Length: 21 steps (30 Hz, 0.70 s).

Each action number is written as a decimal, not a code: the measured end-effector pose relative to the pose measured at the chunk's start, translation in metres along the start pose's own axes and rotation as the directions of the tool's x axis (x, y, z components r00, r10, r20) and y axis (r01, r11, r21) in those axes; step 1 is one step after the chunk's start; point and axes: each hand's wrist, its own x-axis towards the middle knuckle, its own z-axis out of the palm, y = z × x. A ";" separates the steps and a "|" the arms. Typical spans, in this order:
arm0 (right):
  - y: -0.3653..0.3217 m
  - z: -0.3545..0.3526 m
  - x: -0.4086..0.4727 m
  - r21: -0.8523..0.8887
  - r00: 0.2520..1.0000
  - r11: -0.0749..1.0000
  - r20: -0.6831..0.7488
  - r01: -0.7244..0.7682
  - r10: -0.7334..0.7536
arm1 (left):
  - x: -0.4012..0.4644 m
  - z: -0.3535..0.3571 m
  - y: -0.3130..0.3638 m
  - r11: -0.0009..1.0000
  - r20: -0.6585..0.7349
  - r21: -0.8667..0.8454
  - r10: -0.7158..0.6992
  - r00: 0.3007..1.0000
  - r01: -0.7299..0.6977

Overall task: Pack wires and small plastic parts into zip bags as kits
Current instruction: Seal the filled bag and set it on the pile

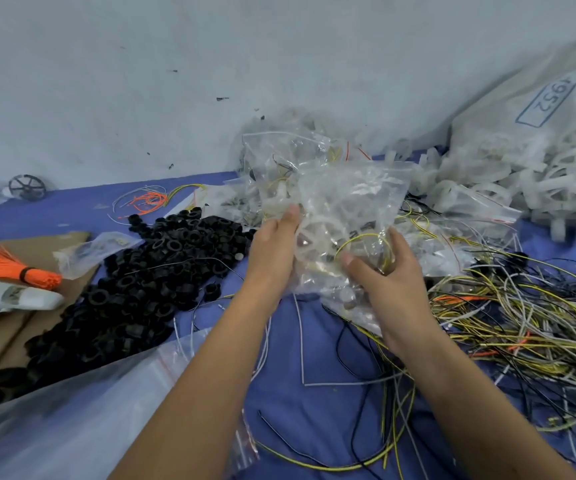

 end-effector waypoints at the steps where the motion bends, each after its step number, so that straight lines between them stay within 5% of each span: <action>1: -0.007 0.004 0.007 0.019 1.000 1.000 -0.006 0.003 -0.002 | 0.005 0.002 0.007 0.997 -0.068 0.058 0.062 0.996 -0.058; 6: -0.072 0.049 0.083 0.068 0.990 0.996 0.128 0.057 -0.066 | 0.048 0.010 0.051 0.925 -0.265 0.094 0.379 0.887 -0.367; 10: -0.123 0.098 0.157 0.322 0.965 0.938 0.257 -0.128 0.044 | 0.095 0.019 0.075 0.685 -0.242 0.561 0.673 0.699 -0.465; 14: -0.089 0.113 0.169 0.040 0.970 0.985 0.185 -0.169 0.159 | 0.125 0.021 0.058 0.420 0.115 0.841 0.478 0.871 -0.341; 18: -0.054 0.095 0.163 -0.067 0.974 0.989 0.172 -0.134 0.144 | 0.118 0.019 0.043 0.419 0.283 0.823 0.285 0.916 -0.385; 21: -0.045 0.081 0.153 -0.080 0.988 0.989 0.086 -0.122 0.129 | 0.100 0.013 0.041 0.492 0.301 0.771 0.279 0.912 -0.405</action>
